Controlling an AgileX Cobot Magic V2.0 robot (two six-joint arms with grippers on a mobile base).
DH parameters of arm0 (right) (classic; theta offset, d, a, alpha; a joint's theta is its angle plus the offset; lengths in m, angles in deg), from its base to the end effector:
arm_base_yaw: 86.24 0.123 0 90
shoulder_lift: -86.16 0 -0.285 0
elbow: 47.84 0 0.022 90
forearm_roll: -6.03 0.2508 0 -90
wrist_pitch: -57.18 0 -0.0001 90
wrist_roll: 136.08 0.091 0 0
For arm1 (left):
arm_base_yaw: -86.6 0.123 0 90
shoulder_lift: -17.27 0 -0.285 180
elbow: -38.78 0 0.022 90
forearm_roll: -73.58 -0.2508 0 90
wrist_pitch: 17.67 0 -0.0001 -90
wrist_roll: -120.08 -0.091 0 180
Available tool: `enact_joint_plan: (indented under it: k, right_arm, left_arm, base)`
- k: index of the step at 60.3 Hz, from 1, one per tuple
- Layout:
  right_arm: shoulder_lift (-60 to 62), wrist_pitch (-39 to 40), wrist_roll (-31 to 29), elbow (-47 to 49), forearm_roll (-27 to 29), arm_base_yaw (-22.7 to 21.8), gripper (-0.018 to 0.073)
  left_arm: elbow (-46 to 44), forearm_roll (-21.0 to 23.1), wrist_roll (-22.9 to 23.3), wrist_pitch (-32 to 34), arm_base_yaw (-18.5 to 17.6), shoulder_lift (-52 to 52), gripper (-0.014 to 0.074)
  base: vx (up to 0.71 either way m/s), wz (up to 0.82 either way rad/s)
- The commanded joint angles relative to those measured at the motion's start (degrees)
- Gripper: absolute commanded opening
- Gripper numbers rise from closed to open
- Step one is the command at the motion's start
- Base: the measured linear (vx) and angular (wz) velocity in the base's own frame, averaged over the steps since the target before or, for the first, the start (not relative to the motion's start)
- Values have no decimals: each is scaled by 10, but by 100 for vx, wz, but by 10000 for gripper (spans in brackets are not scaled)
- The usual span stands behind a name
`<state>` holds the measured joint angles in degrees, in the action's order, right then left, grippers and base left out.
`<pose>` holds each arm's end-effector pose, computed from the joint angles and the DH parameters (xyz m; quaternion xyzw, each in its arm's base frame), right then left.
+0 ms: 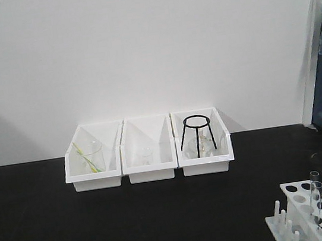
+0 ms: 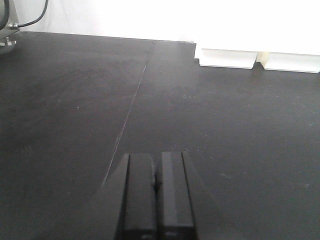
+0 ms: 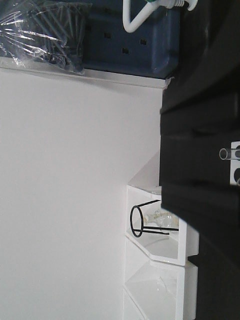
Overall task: Flip and reinsert test tube from rack
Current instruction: 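Move the open right gripper down toward the glass tube in the rack, then close the right gripper around the clear glass test tube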
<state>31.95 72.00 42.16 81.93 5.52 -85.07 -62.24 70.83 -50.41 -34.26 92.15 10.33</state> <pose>0.1726 0.0037 0.3134 -0.0219 0.7044 -0.0059 0.7094 0.0541 0.0065 0.1774 -0.0886 0.7748 -0.0019 0.6260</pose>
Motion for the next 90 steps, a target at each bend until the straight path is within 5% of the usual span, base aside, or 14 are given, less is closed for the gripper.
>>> enact_joint_plan:
  k: [1, 8, 14, 31, 49, 80, 90]
  right_arm:
    - [-11, 60, 0, 20, -1, 0, 529]
    - [-24, 64, 1, 20, -1, 0, 662]
    - [-33, 79, 23, 19, -1, 0, 691]
    - [-207, 404, 31, -100, -54, 0, 612]
    - [-417, 618, 30, -101, -58, 0, 514]
    - [-555, 610, 30, 15, -52, 0, 499]
    - [-561, 610, 30, 20, -50, 0, 327]
  left_arm:
    - [1, 2, 0, 50, -5, 2, -6]
    - [1, 2, 0, 50, -5, 2, -6]
    - [1, 2, 0, 50, -5, 2, -6]
    - [1, 2, 0, 50, -5, 2, -6]
    - [1, 2, 0, 50, -5, 2, -6]
    - [1, 2, 0, 50, -5, 2, -6]
    - [1, 2, 0, 50, -5, 2, -6]
  base:
    - [0, 0]
    - [0, 0]
    - [0, 0]
    - [0, 0]
    - [0, 0]
    - [0, 0]
    - [0, 0]
